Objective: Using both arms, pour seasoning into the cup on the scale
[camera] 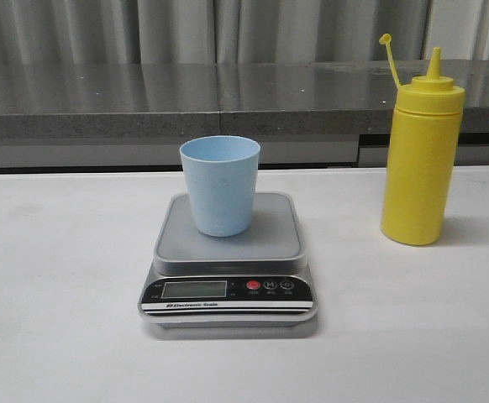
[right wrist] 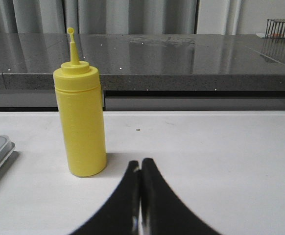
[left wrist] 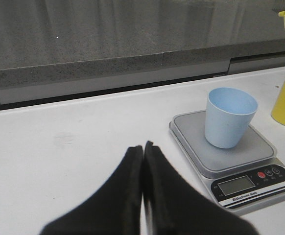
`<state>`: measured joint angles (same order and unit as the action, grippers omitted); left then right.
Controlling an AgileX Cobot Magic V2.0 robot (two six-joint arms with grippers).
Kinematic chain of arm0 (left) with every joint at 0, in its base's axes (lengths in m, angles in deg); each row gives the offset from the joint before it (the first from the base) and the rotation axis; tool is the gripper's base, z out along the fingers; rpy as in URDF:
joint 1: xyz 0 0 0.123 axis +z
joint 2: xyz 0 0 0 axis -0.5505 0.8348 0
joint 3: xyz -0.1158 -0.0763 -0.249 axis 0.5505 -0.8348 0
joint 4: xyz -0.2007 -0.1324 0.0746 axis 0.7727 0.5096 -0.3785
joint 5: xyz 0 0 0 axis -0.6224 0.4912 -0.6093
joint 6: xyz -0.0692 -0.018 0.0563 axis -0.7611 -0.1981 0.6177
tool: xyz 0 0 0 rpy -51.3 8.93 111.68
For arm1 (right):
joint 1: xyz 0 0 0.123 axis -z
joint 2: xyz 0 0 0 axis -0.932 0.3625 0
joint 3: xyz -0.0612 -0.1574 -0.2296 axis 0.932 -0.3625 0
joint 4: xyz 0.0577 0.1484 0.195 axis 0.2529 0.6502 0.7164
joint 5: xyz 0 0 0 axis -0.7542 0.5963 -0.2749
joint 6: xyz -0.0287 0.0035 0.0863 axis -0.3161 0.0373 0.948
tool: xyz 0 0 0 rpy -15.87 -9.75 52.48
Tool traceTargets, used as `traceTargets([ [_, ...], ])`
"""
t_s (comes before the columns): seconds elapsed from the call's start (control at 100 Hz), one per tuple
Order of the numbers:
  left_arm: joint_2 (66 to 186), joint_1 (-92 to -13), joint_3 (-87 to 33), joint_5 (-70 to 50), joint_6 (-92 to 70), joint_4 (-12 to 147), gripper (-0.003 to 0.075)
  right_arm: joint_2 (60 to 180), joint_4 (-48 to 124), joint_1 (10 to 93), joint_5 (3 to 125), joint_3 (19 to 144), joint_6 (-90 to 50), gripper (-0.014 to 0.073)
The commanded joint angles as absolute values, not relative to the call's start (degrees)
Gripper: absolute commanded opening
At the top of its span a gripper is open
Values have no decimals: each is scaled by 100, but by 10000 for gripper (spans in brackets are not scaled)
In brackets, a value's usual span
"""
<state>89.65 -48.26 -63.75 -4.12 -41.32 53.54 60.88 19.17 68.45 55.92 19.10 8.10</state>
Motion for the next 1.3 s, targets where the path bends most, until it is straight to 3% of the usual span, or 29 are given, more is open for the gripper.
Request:
traceTargets([
  [0.0,9000,-4823,-6219,-847,-4184,5441,-20,5989,1842,6832,5072,2115,796,-69],
  [0.44,9000,-4823,-6219,-847,-4184,5441,-20,6367,1912,6832,6302,3427,796,-69],
  [0.78,9000,-4823,-6219,-847,-4184,5441,-20,8165,2601,6832,7643,4791,791,-69],
  [1.12,9000,-4823,-6219,-847,-4184,5441,-20,10059,2776,6825,7866,5615,785,-64],
  [1.22,9000,-4823,-6219,-847,-4184,5441,-20,10590,2791,6744,7962,5809,713,-8],
  [1.29,9000,-4823,-6219,-847,-4184,5441,-20,10897,2793,6617,7943,5906,612,102],
])
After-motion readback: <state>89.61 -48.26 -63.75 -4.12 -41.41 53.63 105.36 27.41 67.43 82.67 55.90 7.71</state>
